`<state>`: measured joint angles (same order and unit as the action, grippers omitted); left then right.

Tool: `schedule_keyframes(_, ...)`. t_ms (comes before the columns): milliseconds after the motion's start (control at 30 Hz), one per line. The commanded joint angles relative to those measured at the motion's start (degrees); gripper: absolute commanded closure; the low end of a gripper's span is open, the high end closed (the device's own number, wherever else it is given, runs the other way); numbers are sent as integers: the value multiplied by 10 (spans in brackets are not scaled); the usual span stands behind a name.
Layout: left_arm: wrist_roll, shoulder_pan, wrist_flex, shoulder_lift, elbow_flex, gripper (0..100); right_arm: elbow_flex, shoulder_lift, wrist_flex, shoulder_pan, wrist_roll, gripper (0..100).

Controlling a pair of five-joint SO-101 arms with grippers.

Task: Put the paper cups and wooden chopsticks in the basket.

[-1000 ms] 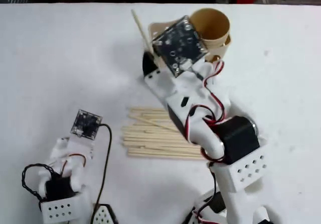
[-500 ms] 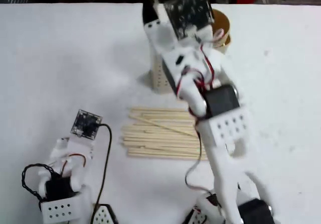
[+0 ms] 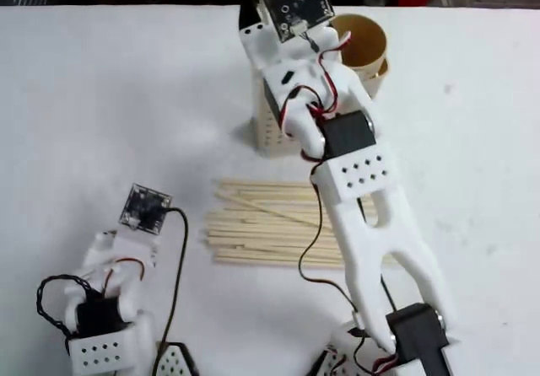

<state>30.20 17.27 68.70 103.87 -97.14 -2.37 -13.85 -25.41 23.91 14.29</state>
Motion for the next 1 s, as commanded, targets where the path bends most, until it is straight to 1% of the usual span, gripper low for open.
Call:
schedule_keyframes(0,4,-7,3,6,2,893,24,-7,-16,-5,-4,830)
schedule_keyframes(67,4,-7,3,6,2,893,24,-8,-36,-5,-2,840)
schedule_keyframes(167,4,-7,3,6,2,893,19,-27,-97,-4,-2,853)
schedule_keyframes(367,4,-7,3,6,2,893,19,-116,-325,0,-2,872)
schedule_keyframes(533,4,-7,3,6,2,893,19,-167,-474,14,2,872)
schedule_keyframes(667,4,-7,3,6,2,892,4,-167,-567,72,98,869)
schedule_keyframes(733,4,-7,3,6,2,893,-33,-172,-589,109,156,868)
schedule_keyframes(800,4,-7,4,6,2,893,-84,-168,-589,136,185,868)
schedule_keyframes(867,4,-7,4,6,2,893,-145,-167,-562,142,196,868)
schedule_keyframes(967,4,-7,4,6,2,893,-253,-166,-491,145,250,868)
